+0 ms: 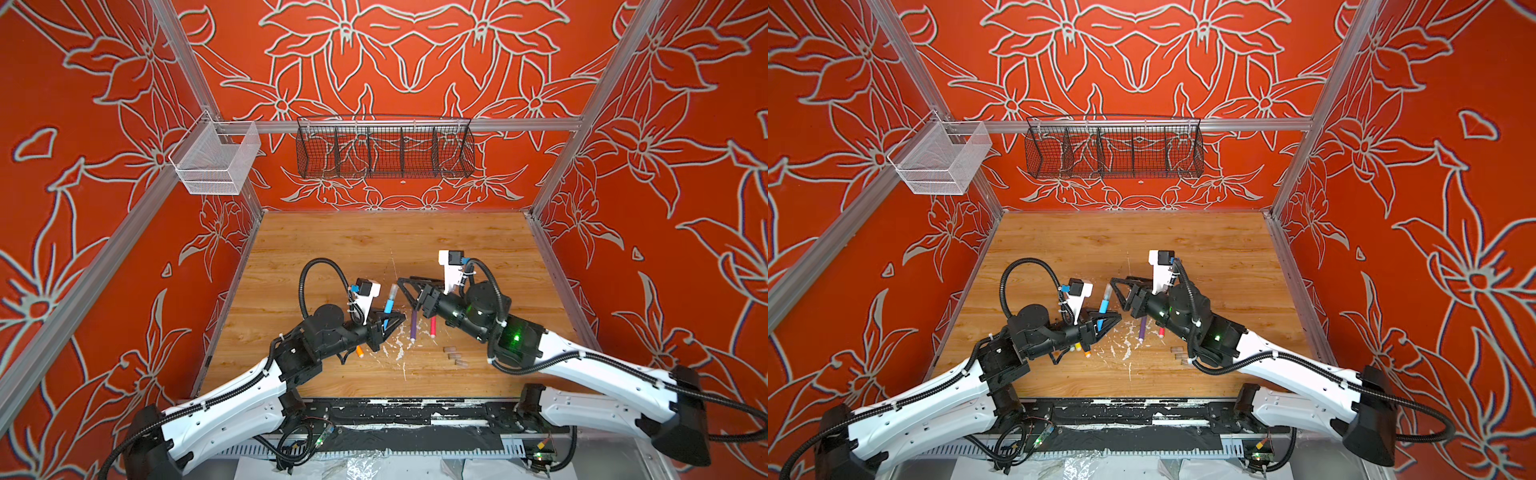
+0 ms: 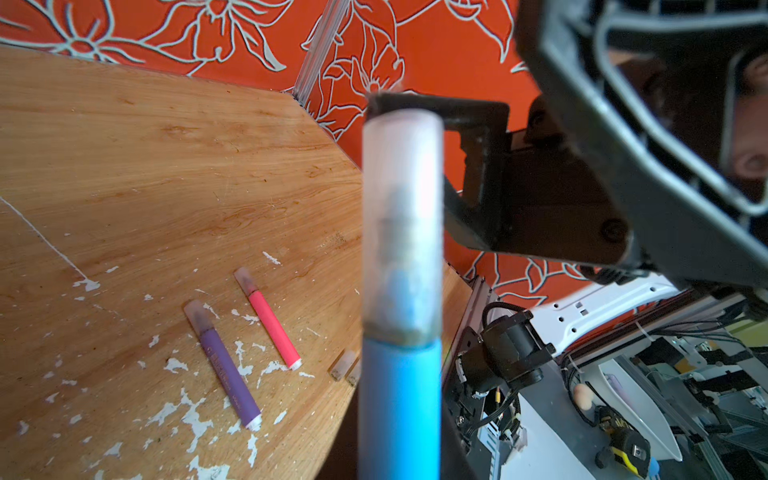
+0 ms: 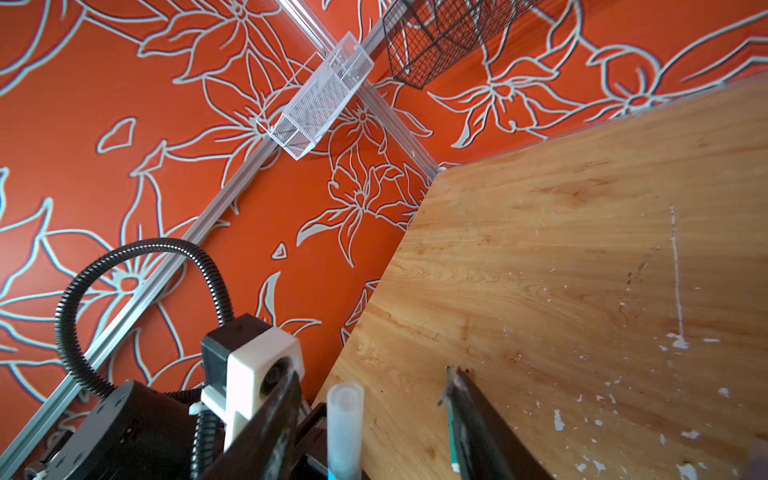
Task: Insert the pens into the pen caps
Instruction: 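Push the cap down onto the blue marker tip with the right gripper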
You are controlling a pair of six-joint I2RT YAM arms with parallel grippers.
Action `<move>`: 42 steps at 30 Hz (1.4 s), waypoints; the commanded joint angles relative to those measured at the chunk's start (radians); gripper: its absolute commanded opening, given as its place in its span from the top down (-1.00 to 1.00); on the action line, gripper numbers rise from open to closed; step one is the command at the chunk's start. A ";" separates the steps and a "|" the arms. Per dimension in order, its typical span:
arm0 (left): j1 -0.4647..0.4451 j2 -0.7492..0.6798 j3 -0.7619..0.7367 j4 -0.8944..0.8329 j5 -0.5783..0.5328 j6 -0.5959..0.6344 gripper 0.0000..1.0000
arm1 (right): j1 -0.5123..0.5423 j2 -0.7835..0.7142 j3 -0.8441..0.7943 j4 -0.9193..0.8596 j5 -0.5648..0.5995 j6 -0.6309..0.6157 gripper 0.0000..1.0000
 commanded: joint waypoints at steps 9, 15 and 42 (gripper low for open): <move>-0.006 -0.005 -0.010 0.017 0.005 0.029 1.00 | -0.006 0.123 0.098 0.012 -0.096 -0.002 0.55; -0.005 -0.005 0.001 0.006 -0.053 0.029 1.00 | -0.003 0.128 0.067 0.014 -0.140 0.012 1.00; 0.275 0.226 0.373 0.010 0.045 0.043 1.00 | 0.246 0.259 -0.093 0.270 -0.210 -0.041 1.00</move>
